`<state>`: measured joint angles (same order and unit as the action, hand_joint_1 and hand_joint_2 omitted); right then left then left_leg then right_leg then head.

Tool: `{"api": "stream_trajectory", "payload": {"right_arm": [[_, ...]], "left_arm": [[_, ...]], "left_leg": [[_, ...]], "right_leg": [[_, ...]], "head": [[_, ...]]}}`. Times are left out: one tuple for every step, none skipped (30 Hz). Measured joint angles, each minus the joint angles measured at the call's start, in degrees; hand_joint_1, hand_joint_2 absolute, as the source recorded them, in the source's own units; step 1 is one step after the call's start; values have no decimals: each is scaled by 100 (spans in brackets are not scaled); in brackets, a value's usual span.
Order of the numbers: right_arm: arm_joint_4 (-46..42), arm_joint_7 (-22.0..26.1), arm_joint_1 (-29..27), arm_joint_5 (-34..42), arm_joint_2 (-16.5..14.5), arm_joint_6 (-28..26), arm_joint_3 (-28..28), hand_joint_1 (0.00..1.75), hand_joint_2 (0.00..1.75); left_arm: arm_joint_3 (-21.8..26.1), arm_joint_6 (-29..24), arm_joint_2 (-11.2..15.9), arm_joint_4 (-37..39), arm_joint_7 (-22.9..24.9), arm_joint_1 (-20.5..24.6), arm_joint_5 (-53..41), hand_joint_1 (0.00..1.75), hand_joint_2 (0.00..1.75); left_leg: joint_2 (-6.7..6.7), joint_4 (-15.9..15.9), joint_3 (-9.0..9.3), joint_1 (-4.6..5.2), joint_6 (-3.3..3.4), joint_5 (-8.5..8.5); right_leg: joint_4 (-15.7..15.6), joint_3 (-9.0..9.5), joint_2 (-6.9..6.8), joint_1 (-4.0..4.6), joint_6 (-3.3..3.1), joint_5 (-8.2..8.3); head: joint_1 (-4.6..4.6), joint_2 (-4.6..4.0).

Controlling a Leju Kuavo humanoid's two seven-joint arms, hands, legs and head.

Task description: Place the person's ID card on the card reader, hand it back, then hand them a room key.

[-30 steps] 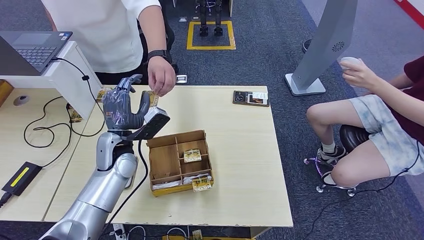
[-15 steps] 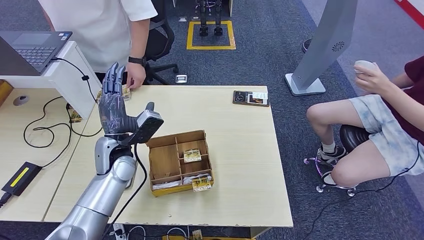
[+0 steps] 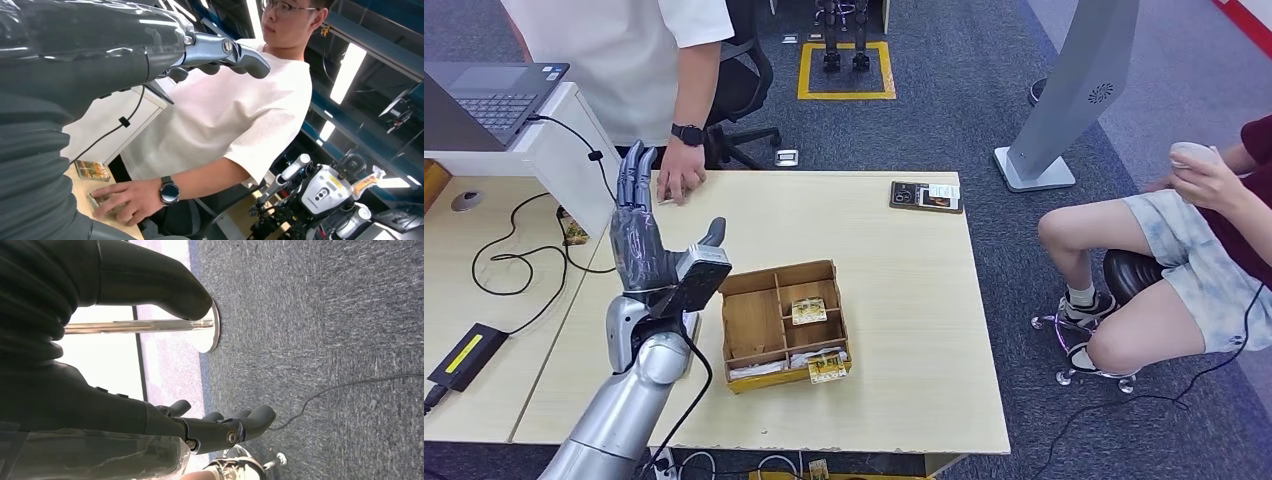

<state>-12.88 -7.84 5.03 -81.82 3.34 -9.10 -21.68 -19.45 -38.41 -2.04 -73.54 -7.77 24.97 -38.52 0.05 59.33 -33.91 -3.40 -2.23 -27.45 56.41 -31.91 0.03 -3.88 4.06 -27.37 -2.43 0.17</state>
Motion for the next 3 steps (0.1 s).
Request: {"api": "stream_trajectory", "payload": {"right_arm": [[-2, 13, 11, 7, 0, 29, -1, 0, 175], [-7, 34, 33, 16, 0, 78, -1, 0, 175], [-9, 45, 44, 22, 0, 106, -1, 0, 175]], "left_arm": [[1, -13, 11, -21, -27, -9, 30, 0, 175], [3, -33, 26, -33, -70, -13, 76, 0, 175], [4, -45, 33, -38, -95, -15, 101, 0, 175]], "left_leg": [[0, 0, -1, 0, 0, 0], [0, 0, -1, 0, 0, 0], [1, -1, -1, 0, 0, 0]], "right_leg": [[0, 0, 0, 0, 0, 0], [1, 0, 0, 0, 0, 0], [1, 1, 1, 0, 0, 0]], "head": [[0, 0], [-1, 0], [-1, 0]]}}
